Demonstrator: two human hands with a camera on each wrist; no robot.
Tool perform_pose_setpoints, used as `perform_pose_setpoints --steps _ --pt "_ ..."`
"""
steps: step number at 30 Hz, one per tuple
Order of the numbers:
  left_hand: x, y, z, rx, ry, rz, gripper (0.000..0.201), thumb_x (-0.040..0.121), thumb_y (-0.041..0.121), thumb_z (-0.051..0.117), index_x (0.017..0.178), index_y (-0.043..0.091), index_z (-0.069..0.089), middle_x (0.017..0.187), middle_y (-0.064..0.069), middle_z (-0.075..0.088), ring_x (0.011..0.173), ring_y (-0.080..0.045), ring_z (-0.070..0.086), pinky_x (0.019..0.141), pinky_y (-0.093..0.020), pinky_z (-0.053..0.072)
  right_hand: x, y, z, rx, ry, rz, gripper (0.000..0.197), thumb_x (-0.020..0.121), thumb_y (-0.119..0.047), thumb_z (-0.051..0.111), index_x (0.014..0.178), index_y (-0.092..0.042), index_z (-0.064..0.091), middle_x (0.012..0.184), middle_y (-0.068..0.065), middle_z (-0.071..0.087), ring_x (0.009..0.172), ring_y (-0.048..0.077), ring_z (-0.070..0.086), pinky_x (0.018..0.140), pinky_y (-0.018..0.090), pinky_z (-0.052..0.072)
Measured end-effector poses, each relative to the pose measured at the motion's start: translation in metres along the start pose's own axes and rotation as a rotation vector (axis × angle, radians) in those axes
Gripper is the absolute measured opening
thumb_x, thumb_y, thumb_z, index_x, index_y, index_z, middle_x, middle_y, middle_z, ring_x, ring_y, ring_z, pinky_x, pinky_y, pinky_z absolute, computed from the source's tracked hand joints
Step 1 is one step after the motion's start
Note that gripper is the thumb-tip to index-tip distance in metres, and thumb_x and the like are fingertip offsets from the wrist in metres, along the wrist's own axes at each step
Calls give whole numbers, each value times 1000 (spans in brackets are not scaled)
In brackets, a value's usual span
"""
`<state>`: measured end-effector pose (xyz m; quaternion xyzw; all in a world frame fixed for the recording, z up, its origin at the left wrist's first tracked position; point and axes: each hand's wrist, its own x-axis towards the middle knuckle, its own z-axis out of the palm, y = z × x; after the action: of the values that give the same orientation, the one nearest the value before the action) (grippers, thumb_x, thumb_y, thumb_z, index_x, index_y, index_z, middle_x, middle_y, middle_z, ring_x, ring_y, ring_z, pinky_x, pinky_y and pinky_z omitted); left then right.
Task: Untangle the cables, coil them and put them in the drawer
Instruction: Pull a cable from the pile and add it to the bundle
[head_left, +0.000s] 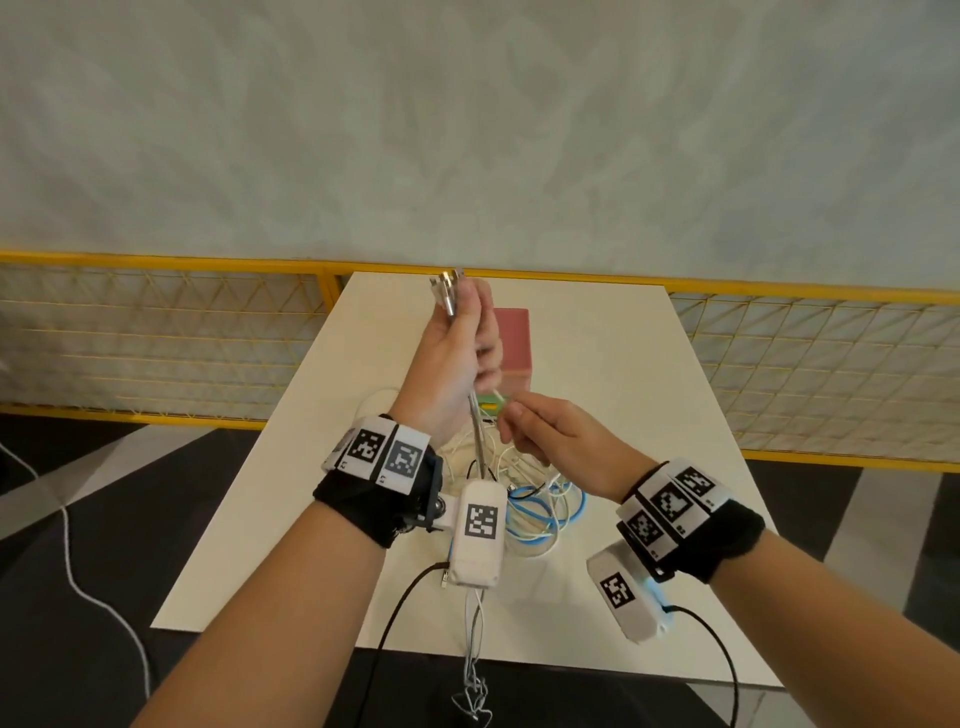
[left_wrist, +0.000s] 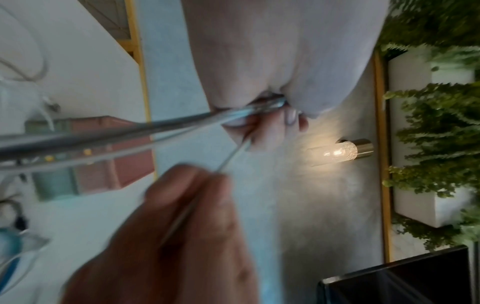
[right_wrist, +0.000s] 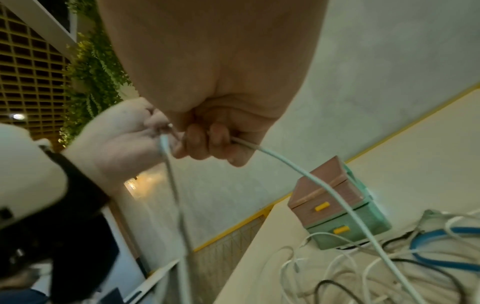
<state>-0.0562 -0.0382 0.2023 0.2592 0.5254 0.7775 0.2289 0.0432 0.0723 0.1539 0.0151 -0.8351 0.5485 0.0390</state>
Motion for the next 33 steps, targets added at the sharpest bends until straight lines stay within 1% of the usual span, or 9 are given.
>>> perform_pose_setpoints --steps 6,11,14,16,18,21,26,30,33 --pt "7 58 -23 -31 126 161 27 101 32 50 82 19 63 45 11 21 35 -3 16 36 -19 12 -18 42 -22 -59 4 142 35 102 -25 34 74 -9 47 62 -2 41 54 7 38 57 21 36" --pt "3 71 -27 66 55 196 61 105 39 36 50 18 52 35 9 24 32 -7 15 40 -21 9 -21 61 -41 -265 -107 274 36 101 -33 33 72 -18 47 71 -4 47 67 11 46 71 27 43" --pt "-4 67 -20 403 -71 123 55 105 39 35 74 15 73 41 4 33 34 -9 23 38 -21 18 -23 53 -48 -311 -86 355 35 99 -36 38 74 -20 55 72 -2 51 64 14 49 60 29 48" --pt "-10 52 -10 731 -232 37 42 105 37 34 104 19 72 51 -3 52 41 -5 40 41 -15 28 -18 36 -49 -339 -43 286 33 98 -37 42 75 -23 62 65 2 47 59 16 46 53 30 49" --pt "-14 29 1 956 -407 -96 33 104 43 33 112 28 61 65 -3 69 54 -2 53 49 -11 32 -11 12 -47 -394 5 155 30 96 -37 47 74 -30 65 58 1 42 54 19 42 52 32 45" --pt "-18 2 4 1043 -509 -247 45 102 46 36 83 17 65 71 -3 74 63 0 63 57 -8 37 -2 -17 -50 -518 117 -31 26 93 -29 54 69 -38 57 57 -10 49 54 12 47 57 28 42" --pt "-9 14 -5 1043 -243 -22 50 101 46 38 64 23 61 62 -9 67 51 -11 54 64 -17 45 -4 -5 -59 -337 115 -6 27 99 -28 41 79 -22 59 77 -7 64 79 15 62 79 26 48" --pt "-4 25 -7 887 102 206 41 102 30 46 61 30 50 58 0 65 61 -6 60 64 0 39 -1 21 -52 -75 65 102 36 102 -29 33 75 -19 55 60 -15 52 92 35 61 85 38 47" --pt "-6 16 -10 826 191 227 40 103 29 46 63 27 51 52 4 58 50 -2 55 57 -2 38 7 17 -50 -9 26 209 35 101 -34 36 79 -16 57 77 4 51 82 36 50 86 42 44"
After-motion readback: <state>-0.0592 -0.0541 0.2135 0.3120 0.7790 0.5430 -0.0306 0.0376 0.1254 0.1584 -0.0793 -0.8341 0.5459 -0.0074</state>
